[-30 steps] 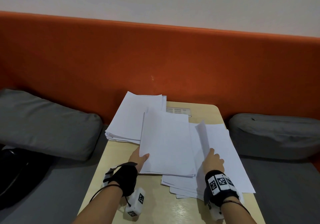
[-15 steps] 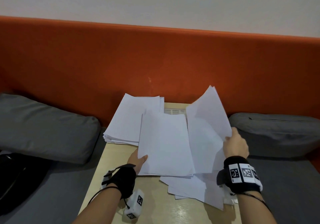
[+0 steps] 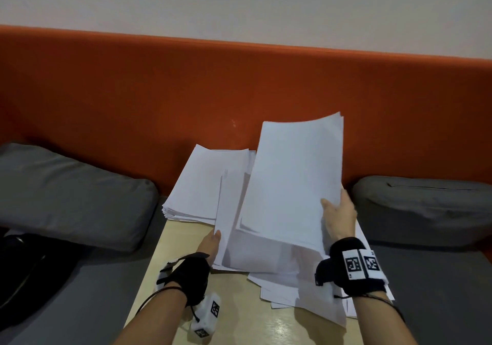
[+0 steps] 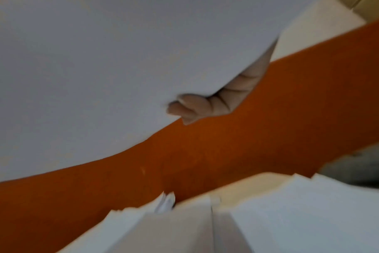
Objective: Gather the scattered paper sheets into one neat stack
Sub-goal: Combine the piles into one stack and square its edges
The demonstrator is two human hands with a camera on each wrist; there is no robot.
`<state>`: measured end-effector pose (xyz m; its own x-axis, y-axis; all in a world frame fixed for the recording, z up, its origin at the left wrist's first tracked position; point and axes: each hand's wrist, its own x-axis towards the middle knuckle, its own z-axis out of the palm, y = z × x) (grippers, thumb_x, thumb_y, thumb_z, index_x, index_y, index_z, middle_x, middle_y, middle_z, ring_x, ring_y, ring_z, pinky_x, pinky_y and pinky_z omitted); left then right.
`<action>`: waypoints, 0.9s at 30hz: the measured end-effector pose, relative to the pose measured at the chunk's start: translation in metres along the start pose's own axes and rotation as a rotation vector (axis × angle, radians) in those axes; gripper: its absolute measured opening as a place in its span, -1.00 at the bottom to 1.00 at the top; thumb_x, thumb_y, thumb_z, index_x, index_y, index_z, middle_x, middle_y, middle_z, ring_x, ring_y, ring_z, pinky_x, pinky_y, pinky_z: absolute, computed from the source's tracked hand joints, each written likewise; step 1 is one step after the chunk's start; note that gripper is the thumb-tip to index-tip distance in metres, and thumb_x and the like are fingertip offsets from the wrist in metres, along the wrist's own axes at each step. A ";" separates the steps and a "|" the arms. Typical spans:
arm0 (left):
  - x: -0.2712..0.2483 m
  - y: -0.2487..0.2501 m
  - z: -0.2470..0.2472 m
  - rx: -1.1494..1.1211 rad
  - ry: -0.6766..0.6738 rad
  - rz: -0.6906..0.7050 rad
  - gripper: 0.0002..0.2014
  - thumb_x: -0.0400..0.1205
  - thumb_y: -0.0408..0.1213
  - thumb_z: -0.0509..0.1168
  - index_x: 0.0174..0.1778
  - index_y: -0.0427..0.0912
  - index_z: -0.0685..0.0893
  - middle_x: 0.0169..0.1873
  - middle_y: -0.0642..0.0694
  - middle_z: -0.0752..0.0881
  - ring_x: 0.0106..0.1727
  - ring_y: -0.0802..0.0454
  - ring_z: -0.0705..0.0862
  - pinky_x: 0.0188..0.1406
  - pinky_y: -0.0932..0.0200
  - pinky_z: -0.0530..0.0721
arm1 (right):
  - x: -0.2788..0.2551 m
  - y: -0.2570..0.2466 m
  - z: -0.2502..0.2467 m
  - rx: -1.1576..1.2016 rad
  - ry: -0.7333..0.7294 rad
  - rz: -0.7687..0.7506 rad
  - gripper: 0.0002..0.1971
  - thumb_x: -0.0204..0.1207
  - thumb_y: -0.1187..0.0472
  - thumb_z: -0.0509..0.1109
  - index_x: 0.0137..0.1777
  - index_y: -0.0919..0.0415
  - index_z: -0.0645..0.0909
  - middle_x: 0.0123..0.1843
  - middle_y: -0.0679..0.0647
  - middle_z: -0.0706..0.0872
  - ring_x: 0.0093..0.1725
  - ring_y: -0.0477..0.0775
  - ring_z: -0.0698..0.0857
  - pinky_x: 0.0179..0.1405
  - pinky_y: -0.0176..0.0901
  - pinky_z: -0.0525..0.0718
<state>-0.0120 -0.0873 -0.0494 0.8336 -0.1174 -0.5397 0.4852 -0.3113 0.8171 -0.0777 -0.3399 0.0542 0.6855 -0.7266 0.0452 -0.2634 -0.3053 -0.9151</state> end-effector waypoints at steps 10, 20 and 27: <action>-0.001 0.007 0.005 0.011 -0.027 0.108 -0.54 0.67 -0.36 0.22 0.50 -0.31 0.36 0.44 -0.28 0.50 0.42 -0.20 0.49 0.47 -0.02 0.42 | -0.029 0.069 0.056 -0.869 -0.818 0.035 -0.33 0.61 -0.09 0.18 0.61 0.20 0.07 0.64 0.19 0.10 0.62 0.18 0.13 0.54 0.15 0.26; -0.029 0.022 0.005 -0.109 -0.043 0.298 -0.55 0.70 -0.33 0.14 0.53 -0.10 0.29 0.38 -0.12 0.51 0.40 -0.09 0.48 0.50 -0.10 0.42 | -0.004 0.056 0.036 0.273 -0.479 0.437 -0.24 0.46 0.10 0.48 0.58 0.26 0.22 0.55 0.19 0.40 0.52 0.24 0.40 0.44 0.13 0.43; -0.046 0.072 0.007 -0.110 -0.019 0.598 -0.64 0.65 -0.38 0.22 0.35 -0.09 0.39 0.29 -0.17 0.59 0.31 -0.06 0.57 0.22 0.27 0.60 | -0.001 0.008 0.019 0.422 -0.281 0.037 -0.69 0.47 0.40 0.42 0.21 0.33 0.58 0.07 0.20 0.74 0.05 0.16 0.72 -0.07 -0.32 0.71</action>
<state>-0.0177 -0.1113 0.0328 0.9656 -0.2595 0.0166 -0.0406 -0.0872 0.9954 -0.0678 -0.3294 0.0393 0.8522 -0.5211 -0.0471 -0.0339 0.0348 -0.9988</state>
